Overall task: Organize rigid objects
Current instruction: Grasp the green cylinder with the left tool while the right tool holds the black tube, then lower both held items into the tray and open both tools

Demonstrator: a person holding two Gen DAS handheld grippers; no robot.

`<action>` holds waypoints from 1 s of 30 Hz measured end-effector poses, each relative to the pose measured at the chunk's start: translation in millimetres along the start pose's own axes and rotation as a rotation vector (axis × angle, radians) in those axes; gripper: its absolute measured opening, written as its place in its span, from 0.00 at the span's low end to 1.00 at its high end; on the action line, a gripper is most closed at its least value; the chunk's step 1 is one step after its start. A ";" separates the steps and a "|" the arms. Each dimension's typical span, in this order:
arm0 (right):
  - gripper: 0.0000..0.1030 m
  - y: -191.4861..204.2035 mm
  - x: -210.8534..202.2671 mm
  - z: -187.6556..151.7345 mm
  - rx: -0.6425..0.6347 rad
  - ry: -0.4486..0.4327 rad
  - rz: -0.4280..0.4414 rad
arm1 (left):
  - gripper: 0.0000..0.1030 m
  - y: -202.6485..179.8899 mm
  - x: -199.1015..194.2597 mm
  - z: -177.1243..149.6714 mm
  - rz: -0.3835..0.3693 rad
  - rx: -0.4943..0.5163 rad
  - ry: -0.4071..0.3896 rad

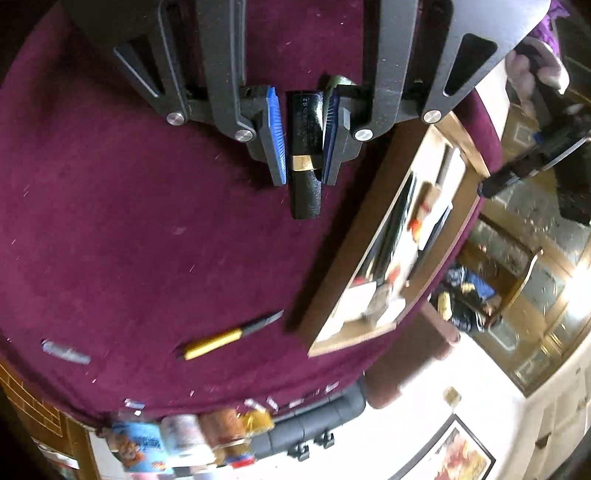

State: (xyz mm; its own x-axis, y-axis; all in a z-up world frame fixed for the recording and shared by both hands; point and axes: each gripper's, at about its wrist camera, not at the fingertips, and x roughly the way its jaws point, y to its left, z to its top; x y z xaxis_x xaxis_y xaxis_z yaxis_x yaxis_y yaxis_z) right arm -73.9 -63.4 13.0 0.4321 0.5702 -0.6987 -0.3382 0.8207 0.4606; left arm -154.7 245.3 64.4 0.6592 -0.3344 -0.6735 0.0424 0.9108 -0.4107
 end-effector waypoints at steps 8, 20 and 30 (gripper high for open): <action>0.17 -0.2 13.8 -7.8 -0.027 0.021 -0.052 | 0.17 -58.0 7.4 -19.6 -0.059 0.127 0.053; 0.16 -57.6 -47.3 -16.2 0.064 -0.048 -0.221 | 0.20 -148.6 104.3 -38.8 0.064 0.324 0.224; 0.15 -63.0 -51.6 -22.4 0.084 -0.064 -0.163 | 0.16 -158.1 128.6 -43.0 0.083 0.425 0.223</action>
State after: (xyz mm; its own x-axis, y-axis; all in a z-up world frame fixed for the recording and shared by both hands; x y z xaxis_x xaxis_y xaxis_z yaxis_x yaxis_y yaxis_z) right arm -93.7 -145.4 7.8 0.5284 0.4286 -0.7328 -0.1894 0.9009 0.3904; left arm -108.9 47.9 16.3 0.4987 -0.2577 -0.8276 0.3301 0.9393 -0.0936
